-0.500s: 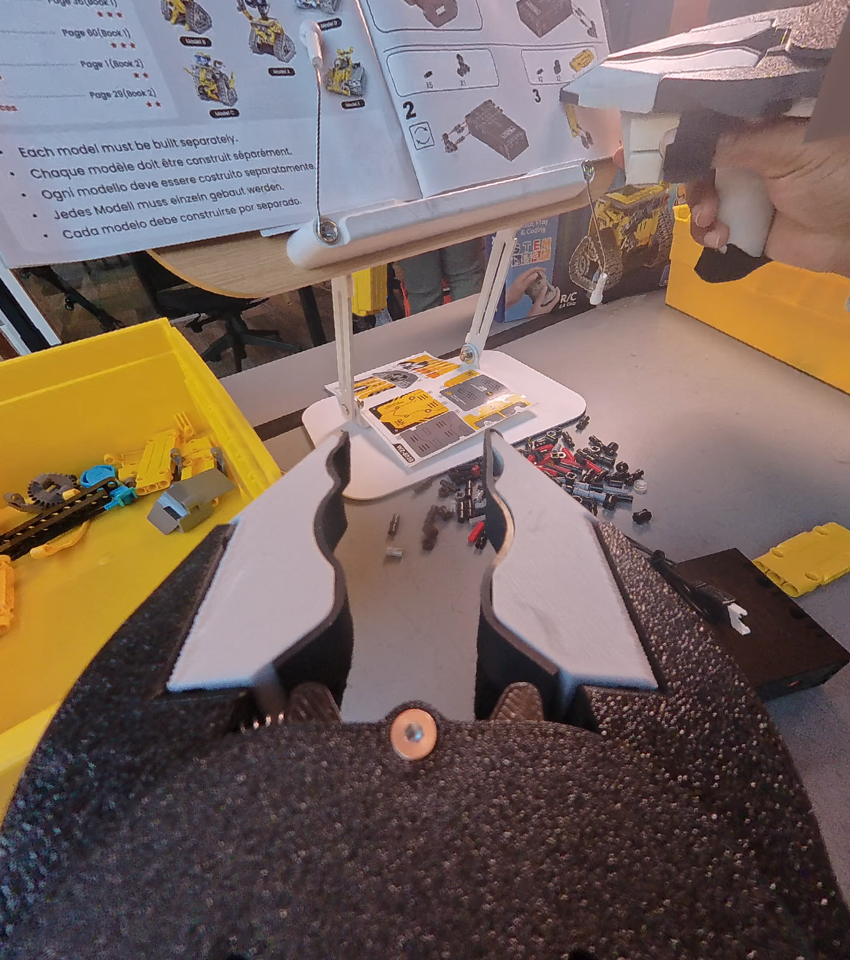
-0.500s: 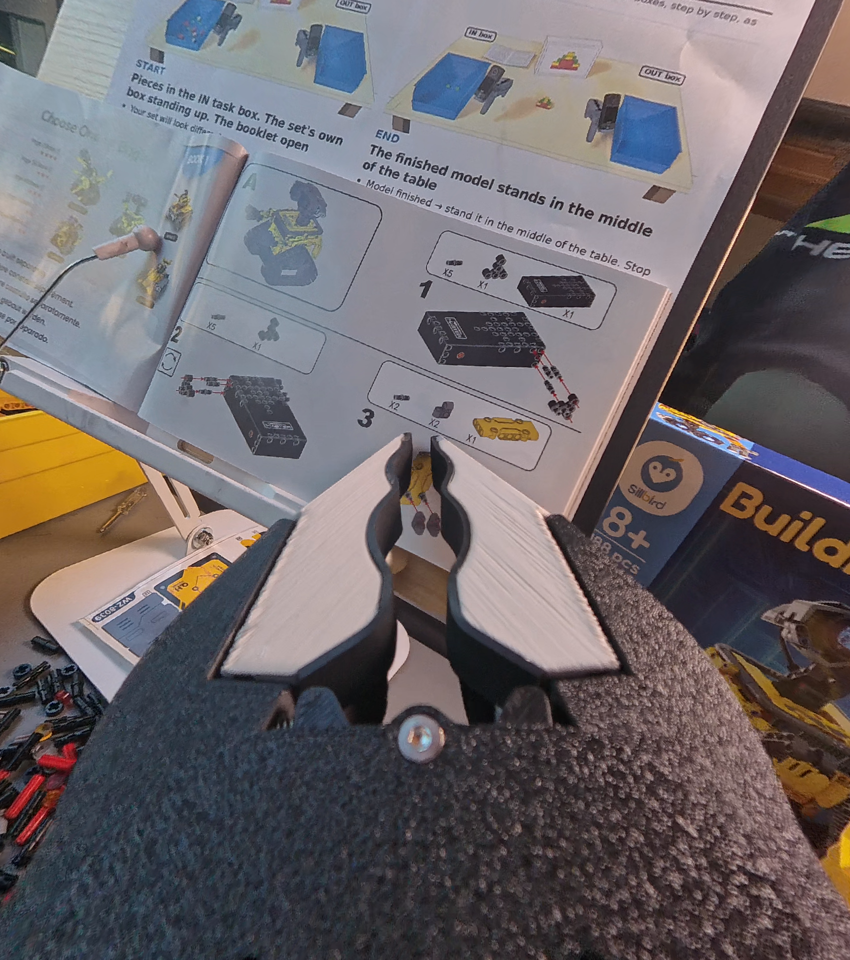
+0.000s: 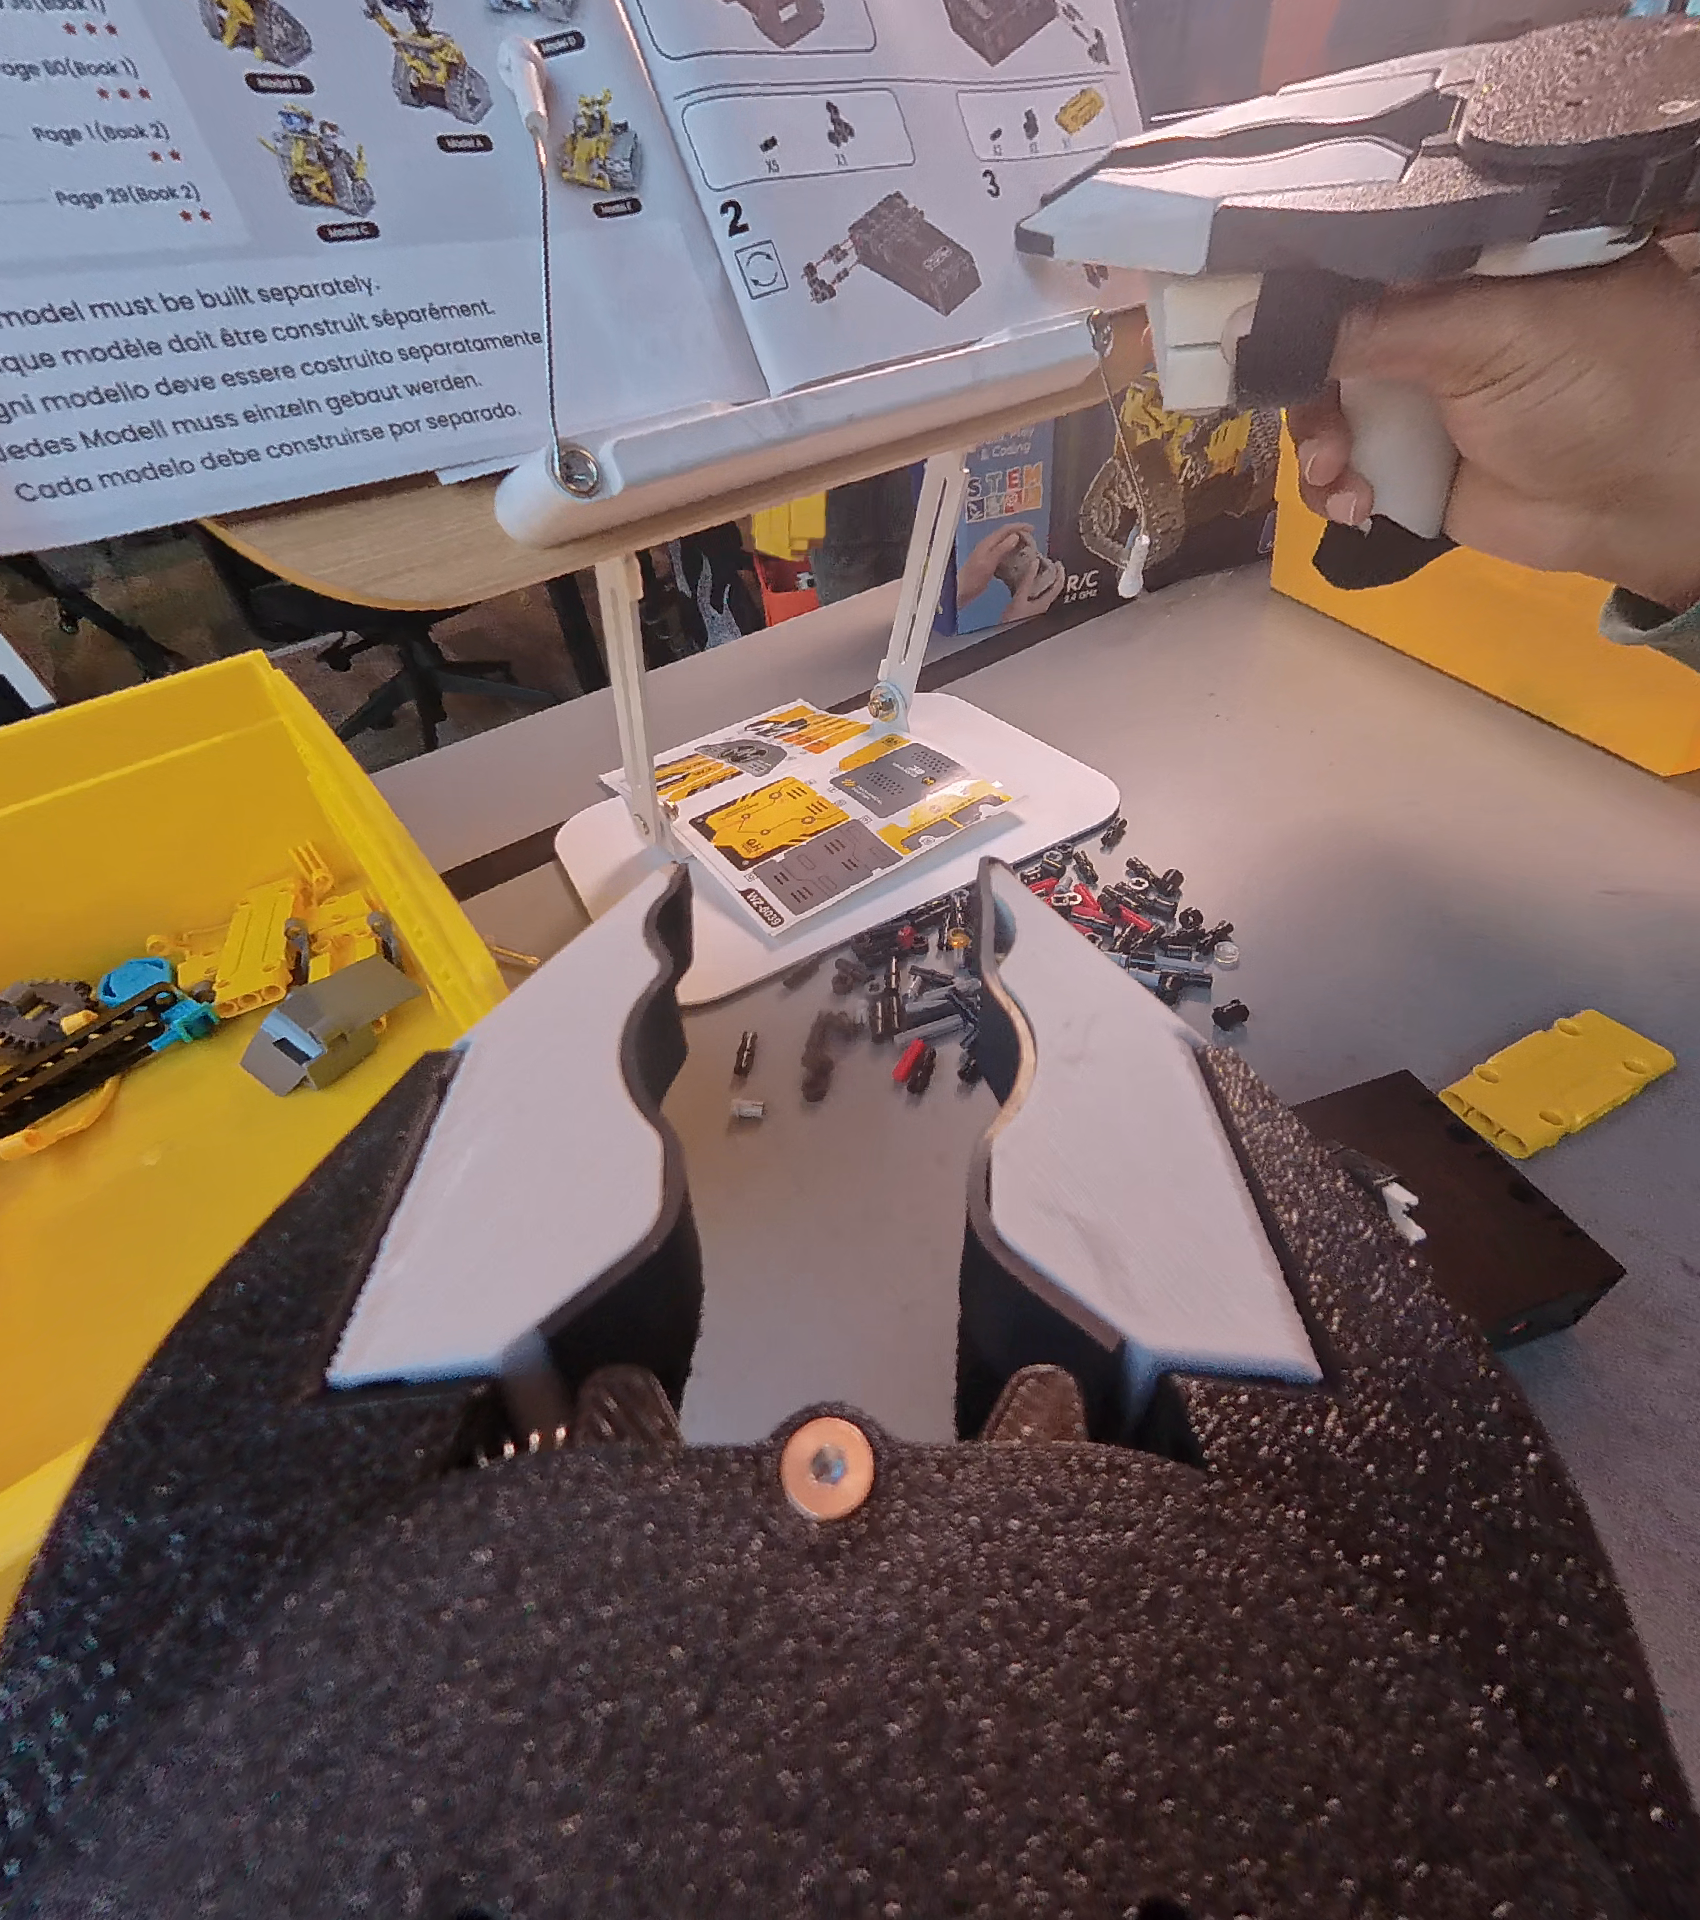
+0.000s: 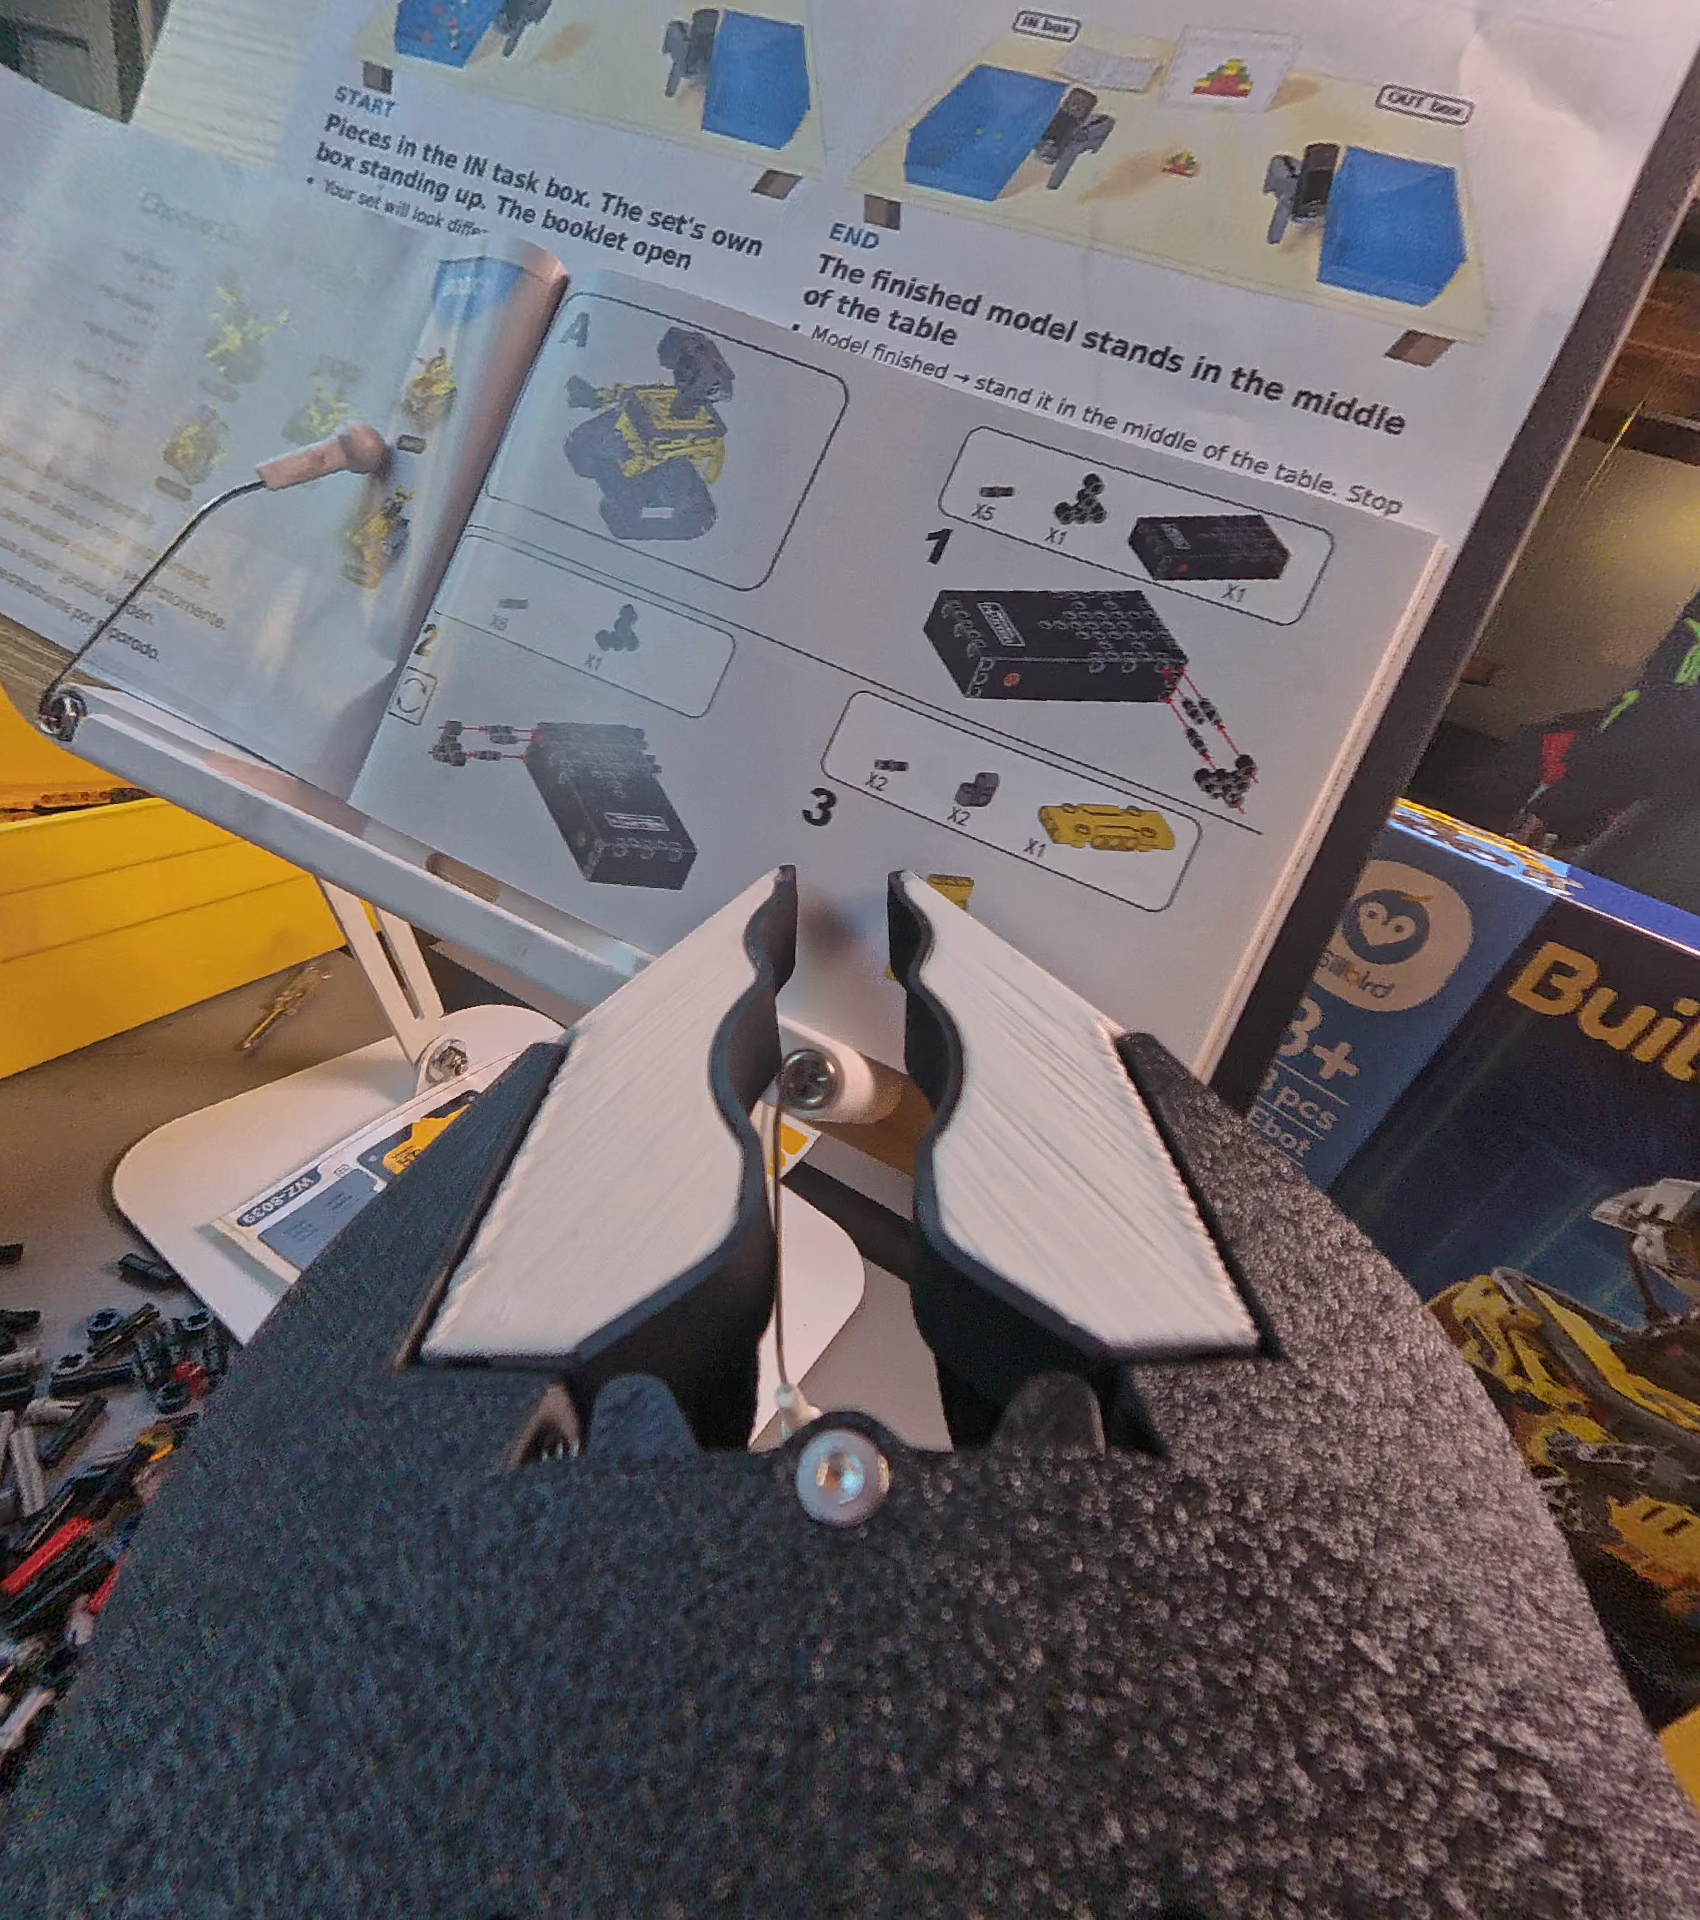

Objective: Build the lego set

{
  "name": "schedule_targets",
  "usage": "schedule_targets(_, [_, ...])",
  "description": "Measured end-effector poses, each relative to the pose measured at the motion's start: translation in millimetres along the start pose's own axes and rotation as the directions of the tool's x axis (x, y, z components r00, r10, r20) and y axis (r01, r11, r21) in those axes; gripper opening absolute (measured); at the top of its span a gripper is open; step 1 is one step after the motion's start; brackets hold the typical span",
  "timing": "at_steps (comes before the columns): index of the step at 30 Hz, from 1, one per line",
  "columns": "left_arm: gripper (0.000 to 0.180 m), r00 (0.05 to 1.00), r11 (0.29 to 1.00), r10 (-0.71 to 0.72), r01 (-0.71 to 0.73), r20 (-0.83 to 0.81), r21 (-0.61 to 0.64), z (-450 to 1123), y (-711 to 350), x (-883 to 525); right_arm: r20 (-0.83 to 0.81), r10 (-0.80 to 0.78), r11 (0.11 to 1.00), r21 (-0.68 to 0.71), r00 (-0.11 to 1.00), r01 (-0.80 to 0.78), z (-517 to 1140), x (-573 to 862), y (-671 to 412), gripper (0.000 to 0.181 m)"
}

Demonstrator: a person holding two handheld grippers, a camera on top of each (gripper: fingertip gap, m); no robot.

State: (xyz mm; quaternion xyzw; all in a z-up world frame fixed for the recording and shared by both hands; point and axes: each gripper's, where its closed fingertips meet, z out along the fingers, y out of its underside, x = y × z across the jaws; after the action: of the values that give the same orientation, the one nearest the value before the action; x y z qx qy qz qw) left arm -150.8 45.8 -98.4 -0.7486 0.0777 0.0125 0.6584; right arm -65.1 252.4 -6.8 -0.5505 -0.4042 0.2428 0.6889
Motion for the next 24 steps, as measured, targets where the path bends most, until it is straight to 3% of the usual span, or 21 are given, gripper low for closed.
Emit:
schedule_targets(8, [0.056,1.0,1.0,0.003,-0.003,-0.016,0.011,3,4,2,0.109,-0.029,0.998,0.05,0.994,0.024,-10,-49,-25,0.017])
schedule_targets(17, [0.039,1.0,1.0,-0.024,0.024,-0.012,0.008,5,9,2,0.218,-0.057,0.993,0.115,0.974,0.032,-28,-94,-55,0.018])
schedule_targets(24, [0.038,0.999,1.0,-0.002,0.001,0.032,0.019,6,8,-5,0.248,-0.043,0.994,0.108,0.968,0.017,-29,-101,-54,0.018])
